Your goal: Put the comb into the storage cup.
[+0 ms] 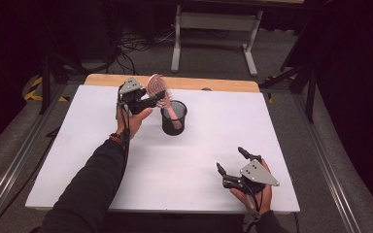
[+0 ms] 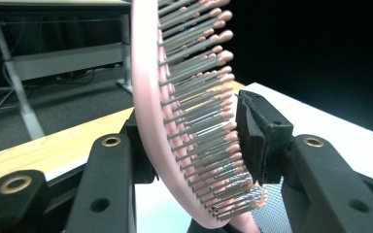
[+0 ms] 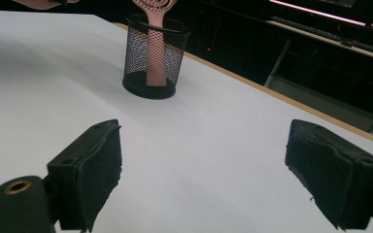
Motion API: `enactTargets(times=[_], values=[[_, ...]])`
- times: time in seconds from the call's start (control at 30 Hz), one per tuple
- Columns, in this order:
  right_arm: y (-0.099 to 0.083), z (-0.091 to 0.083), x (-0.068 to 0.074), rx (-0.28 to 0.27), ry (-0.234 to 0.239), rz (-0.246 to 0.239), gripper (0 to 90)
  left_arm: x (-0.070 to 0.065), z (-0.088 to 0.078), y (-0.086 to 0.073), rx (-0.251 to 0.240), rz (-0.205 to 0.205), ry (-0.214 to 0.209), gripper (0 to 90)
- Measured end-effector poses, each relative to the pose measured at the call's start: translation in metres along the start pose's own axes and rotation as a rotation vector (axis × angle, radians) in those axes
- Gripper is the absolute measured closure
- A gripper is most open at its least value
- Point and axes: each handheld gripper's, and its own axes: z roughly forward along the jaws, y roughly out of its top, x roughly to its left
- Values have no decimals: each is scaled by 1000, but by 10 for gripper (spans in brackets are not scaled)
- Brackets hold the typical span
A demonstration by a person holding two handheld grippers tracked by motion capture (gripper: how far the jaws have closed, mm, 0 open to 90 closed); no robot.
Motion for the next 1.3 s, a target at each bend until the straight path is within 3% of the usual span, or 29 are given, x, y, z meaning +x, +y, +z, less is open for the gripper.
enactTargets(times=[0.47, 1.0, 1.3], values=[[0, 1, 1, 7, 6, -10, 142, 11, -2, -8, 20, -22, 12, 511], [0, 0, 2, 1, 10, -13, 142, 8, -2, -5, 57, 31, 13, 460], [0, 0, 1, -1, 17, -8, 144, 7, -7, 2, 63, 74, 40, 431]])
